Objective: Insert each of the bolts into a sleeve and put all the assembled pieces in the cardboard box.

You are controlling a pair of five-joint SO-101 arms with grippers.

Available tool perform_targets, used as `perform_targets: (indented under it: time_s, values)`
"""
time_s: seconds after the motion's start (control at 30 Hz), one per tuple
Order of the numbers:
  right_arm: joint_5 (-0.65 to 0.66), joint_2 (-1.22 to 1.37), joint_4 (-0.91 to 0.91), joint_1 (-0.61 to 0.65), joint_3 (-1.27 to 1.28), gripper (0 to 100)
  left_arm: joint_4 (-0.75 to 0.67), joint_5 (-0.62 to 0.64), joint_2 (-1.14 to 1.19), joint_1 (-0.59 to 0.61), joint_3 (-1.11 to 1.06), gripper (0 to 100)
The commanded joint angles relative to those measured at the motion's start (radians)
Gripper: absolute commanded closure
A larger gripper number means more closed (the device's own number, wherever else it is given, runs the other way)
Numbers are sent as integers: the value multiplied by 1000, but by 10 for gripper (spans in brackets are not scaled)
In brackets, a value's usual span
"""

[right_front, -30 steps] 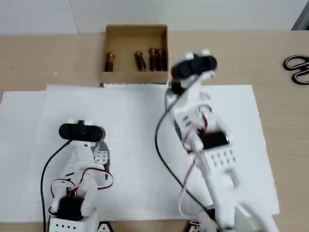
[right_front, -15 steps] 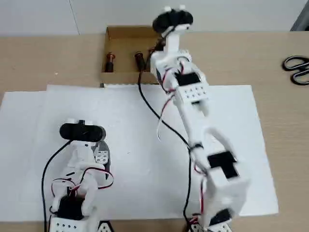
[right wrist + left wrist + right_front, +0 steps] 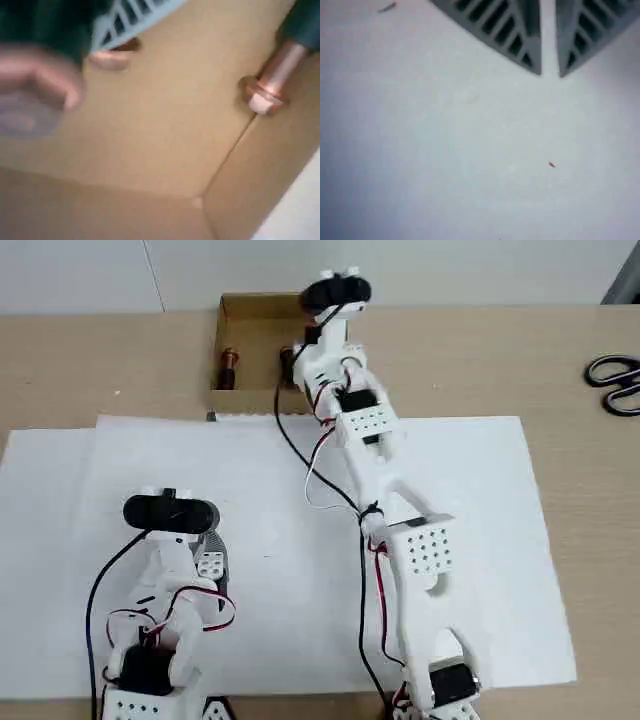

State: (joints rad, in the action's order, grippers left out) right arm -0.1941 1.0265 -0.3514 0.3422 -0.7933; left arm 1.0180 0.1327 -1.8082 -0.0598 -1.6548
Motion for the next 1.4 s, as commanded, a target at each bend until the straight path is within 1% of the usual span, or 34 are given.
perform_targets:
  time_s: [0.0,0.07,0.13,0.2,0.27,0.37,0.43,0.5,0.63,0.77,0.93,1.03,1.13,1.17,1.23,1.27,1.37]
  values:
    - [-5,19,30,-1,-127,995,-25,-3,-9,5,4,993]
    - [20,33,30,-1,-138,995,-25,-3,-9,5,4,993]
    - [77,39,27,2,-138,994,-25,-3,-9,5,4,993]
    - [110,36,-12,4,-138,987,-25,-3,-9,5,4,993]
    - [117,31,-62,5,-140,941,-25,-3,-9,5,4,993]
    - [143,31,-131,1,-141,812,-25,-3,-9,5,4,993]
    - [147,30,-156,-4,-141,745,-25,-3,-9,5,4,993]
    - [147,19,-166,-12,-141,726,-25,-3,-9,5,4,993]
    - [147,-74,-180,-19,-141,752,-25,-3,-9,5,4,993]
    - [146,-174,-286,-18,-141,761,-25,-3,-9,5,4,993]
    - [146,-234,-417,-35,-141,768,-25,-3,-9,5,4,993]
    - [146,-298,-496,-45,-141,829,-25,-3,-9,5,4,993]
    - [146,-371,-593,-58,-141,973,-25,-3,-9,5,4,993]
    - [147,-395,-630,-59,-141,998,-25,-3,-9,5,4,993]
    - [146,-443,-728,-71,-141,980,-25,-3,-9,5,4,993]
    - [146,-470,-776,-74,-141,995,-25,-3,-9,5,4,993]
    - [146,-570,-918,-79,-141,995,-25,-3,-9,5,4,993]
